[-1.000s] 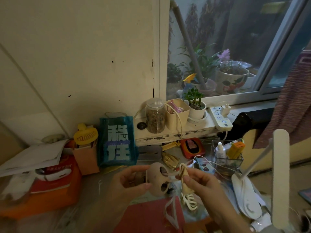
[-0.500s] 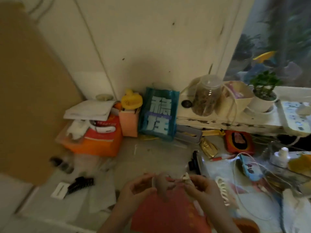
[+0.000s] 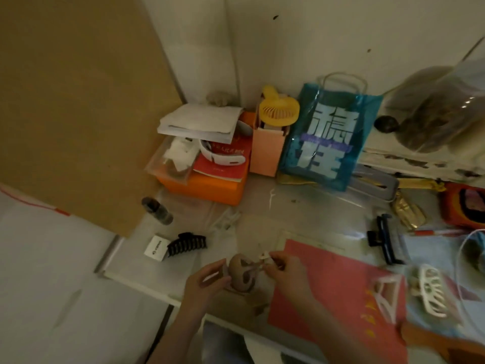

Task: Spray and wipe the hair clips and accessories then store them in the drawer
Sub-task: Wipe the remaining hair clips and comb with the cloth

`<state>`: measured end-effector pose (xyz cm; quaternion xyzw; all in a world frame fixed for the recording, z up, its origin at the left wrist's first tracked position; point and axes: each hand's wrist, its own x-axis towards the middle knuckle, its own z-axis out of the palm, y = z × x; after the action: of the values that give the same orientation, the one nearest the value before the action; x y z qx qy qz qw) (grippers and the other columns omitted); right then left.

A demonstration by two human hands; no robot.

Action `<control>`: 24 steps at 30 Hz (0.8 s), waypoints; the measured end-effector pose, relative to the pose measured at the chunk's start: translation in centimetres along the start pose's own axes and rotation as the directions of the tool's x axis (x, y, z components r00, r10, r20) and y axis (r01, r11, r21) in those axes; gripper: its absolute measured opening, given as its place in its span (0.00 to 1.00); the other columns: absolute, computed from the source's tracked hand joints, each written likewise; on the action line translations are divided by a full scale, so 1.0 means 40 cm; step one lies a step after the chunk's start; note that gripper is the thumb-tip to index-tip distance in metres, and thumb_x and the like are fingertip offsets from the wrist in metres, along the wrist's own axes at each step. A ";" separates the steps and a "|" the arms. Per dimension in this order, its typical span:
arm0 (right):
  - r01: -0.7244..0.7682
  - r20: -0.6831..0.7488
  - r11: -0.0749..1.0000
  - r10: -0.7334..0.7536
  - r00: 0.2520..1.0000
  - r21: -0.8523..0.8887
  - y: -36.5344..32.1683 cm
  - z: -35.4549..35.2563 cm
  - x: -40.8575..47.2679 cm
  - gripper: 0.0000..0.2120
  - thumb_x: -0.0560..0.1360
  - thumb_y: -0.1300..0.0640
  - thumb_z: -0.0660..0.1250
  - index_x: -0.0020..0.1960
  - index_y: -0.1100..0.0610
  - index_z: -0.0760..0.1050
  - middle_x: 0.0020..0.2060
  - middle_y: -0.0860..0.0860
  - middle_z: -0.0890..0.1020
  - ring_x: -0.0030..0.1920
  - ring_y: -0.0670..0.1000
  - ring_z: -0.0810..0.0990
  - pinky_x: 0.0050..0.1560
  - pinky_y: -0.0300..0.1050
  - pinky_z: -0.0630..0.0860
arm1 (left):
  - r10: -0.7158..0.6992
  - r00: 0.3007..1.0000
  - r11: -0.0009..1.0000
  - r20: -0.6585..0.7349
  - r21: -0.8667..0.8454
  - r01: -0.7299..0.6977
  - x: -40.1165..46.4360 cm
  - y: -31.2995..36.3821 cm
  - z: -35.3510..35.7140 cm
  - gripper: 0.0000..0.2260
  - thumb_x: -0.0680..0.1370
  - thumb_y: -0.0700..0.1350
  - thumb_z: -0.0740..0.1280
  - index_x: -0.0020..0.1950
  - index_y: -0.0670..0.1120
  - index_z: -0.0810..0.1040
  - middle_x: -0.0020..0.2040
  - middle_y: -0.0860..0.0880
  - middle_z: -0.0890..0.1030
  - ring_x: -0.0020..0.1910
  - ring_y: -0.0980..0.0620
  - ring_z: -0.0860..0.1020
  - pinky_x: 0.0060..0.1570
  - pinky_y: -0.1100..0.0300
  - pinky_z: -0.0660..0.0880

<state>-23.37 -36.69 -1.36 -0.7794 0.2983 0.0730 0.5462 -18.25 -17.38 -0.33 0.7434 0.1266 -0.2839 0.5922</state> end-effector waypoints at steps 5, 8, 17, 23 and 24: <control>-0.163 -0.076 0.984 0.169 0.983 0.075 -0.026 0.154 0.048 0.04 0.76 0.59 0.65 0.48 0.53 0.78 0.37 0.46 0.79 0.37 0.43 0.76 0.34 0.29 0.70 | -0.026 0.992 0.995 0.124 0.104 0.013 0.145 -0.004 -0.112 0.16 0.69 0.33 0.73 0.56 0.41 0.80 0.52 0.45 0.83 0.52 0.48 0.80 0.53 0.58 0.79; -0.236 -0.142 0.964 0.253 0.957 0.124 -0.033 0.225 0.059 0.07 0.76 0.60 0.65 0.42 0.49 0.76 0.38 0.51 0.82 0.38 0.49 0.81 0.39 0.43 0.80 | -0.025 0.979 0.988 0.202 0.152 -0.006 0.212 -0.008 -0.162 0.17 0.69 0.32 0.72 0.58 0.39 0.79 0.53 0.44 0.82 0.54 0.47 0.79 0.58 0.55 0.76; -0.312 -0.258 0.923 0.366 0.894 0.225 -0.019 0.356 0.041 0.09 0.73 0.59 0.69 0.44 0.45 0.79 0.35 0.47 0.84 0.37 0.49 0.83 0.42 0.47 0.80 | -0.085 0.947 0.982 0.309 0.187 0.027 0.290 -0.045 -0.247 0.17 0.68 0.32 0.73 0.52 0.49 0.80 0.48 0.49 0.82 0.46 0.58 0.80 0.47 0.69 0.77; -0.241 -0.328 0.930 0.327 0.886 0.277 -0.006 0.383 0.040 0.10 0.72 0.62 0.70 0.46 0.46 0.81 0.35 0.53 0.84 0.36 0.51 0.82 0.41 0.47 0.78 | -0.035 0.947 0.977 0.320 0.212 -0.035 0.303 -0.071 -0.256 0.18 0.68 0.32 0.73 0.48 0.55 0.79 0.49 0.54 0.81 0.49 0.59 0.79 0.50 0.67 0.76; -0.240 -0.331 0.926 0.332 0.883 0.291 -0.005 0.385 0.039 0.10 0.72 0.63 0.70 0.46 0.47 0.81 0.35 0.53 0.84 0.36 0.52 0.81 0.41 0.47 0.78 | -0.031 0.949 0.977 0.315 0.211 -0.038 0.301 -0.074 -0.259 0.18 0.69 0.32 0.73 0.48 0.55 0.79 0.49 0.55 0.81 0.48 0.62 0.79 0.49 0.69 0.76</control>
<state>-18.72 -23.47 -7.93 -0.6536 0.5158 -0.0332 0.5529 -7.25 -8.52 -8.20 0.7478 -0.0025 -0.4103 0.5219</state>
